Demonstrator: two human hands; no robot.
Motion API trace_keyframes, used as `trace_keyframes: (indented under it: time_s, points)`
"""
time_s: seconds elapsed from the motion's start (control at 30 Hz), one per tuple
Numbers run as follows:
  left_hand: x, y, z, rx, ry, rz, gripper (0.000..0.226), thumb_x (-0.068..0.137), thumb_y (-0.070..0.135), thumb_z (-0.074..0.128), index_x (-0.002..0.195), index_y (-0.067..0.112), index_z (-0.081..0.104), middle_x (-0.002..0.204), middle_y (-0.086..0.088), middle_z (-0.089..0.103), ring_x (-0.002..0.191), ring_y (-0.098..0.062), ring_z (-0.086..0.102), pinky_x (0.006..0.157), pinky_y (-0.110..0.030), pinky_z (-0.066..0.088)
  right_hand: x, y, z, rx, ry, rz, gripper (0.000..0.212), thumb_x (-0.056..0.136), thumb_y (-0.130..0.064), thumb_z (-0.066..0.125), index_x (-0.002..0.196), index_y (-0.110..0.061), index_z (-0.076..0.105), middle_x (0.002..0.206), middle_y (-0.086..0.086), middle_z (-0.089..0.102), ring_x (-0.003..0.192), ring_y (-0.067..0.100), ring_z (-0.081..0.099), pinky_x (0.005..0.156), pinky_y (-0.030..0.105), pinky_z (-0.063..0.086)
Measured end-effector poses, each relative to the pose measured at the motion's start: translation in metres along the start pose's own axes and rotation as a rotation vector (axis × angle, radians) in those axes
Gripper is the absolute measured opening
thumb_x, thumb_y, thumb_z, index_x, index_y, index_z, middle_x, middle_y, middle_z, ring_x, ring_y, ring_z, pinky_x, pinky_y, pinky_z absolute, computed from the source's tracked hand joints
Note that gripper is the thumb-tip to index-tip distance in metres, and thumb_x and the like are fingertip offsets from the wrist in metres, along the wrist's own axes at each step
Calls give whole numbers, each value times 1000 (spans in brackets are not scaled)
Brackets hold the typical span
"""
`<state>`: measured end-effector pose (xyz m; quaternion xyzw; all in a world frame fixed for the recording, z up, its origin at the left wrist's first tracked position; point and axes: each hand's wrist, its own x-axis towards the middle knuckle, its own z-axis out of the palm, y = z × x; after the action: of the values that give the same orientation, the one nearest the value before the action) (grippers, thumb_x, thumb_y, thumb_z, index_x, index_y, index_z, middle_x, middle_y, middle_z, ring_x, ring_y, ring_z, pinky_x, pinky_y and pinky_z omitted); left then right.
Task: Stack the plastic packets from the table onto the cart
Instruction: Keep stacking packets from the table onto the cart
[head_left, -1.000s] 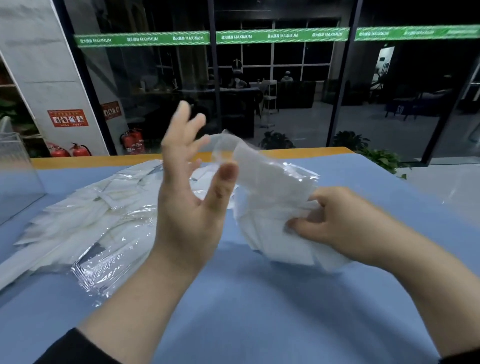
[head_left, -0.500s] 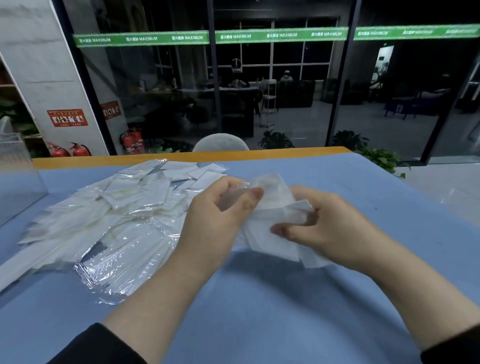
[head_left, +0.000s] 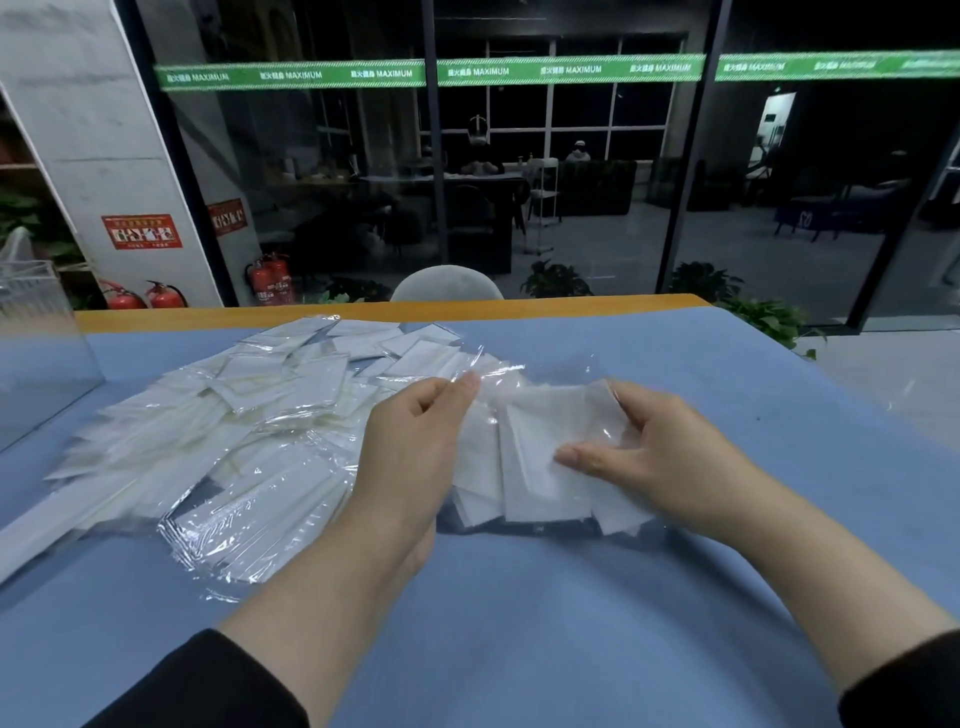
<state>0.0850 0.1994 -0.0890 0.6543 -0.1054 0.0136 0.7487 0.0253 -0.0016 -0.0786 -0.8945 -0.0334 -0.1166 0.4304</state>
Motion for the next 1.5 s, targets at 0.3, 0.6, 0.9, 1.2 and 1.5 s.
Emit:
trace_keyframes:
  time_s: [0.3, 0.6, 0.9, 1.2, 1.5]
  points:
    - [-11, 15, 1, 162, 67, 310, 56, 94, 65, 54, 58, 25, 40, 58, 6, 34, 57, -12, 32, 53, -27, 26, -5, -5, -7, -15, 102, -78, 21, 86, -26, 77, 88, -45, 69, 76, -15, 70, 63, 2, 59, 63, 18, 46]
    - [8, -4, -1, 153, 63, 50, 42, 97, 54, 57, 88, 18, 75, 89, 13, 76, 86, -12, 69, 81, -32, 53, 1, 10, -4, -103, -28, 15, 44, 77, -42, 85, 112, -44, 59, 108, -24, 65, 100, -5, 61, 89, 27, 50]
    - [-4, -4, 12, 286, -38, 178, 54, 91, 41, 71, 61, 10, 39, 59, 4, 32, 57, -13, 30, 52, -24, 24, -1, 2, 10, -274, 19, -41, 68, 68, -62, 83, 125, -51, 46, 119, -36, 51, 108, -12, 50, 89, 22, 45]
    - [-3, 1, 7, 283, 34, 249, 34, 103, 30, 53, 70, 25, 60, 62, 6, 58, 60, -8, 49, 57, -18, 39, -2, 6, 4, -189, -10, -49, 26, 84, -42, 78, 95, -45, 54, 88, -22, 61, 75, 4, 56, 74, 32, 49]
    - [-9, 8, 7, 321, 116, 247, 81, 79, 79, 55, 61, 1, 46, 60, -11, 37, 59, -12, 32, 58, -32, 27, -3, -1, 9, -364, 9, -183, 18, 86, -43, 74, 97, -34, 62, 101, -16, 53, 88, 6, 55, 71, 24, 44]
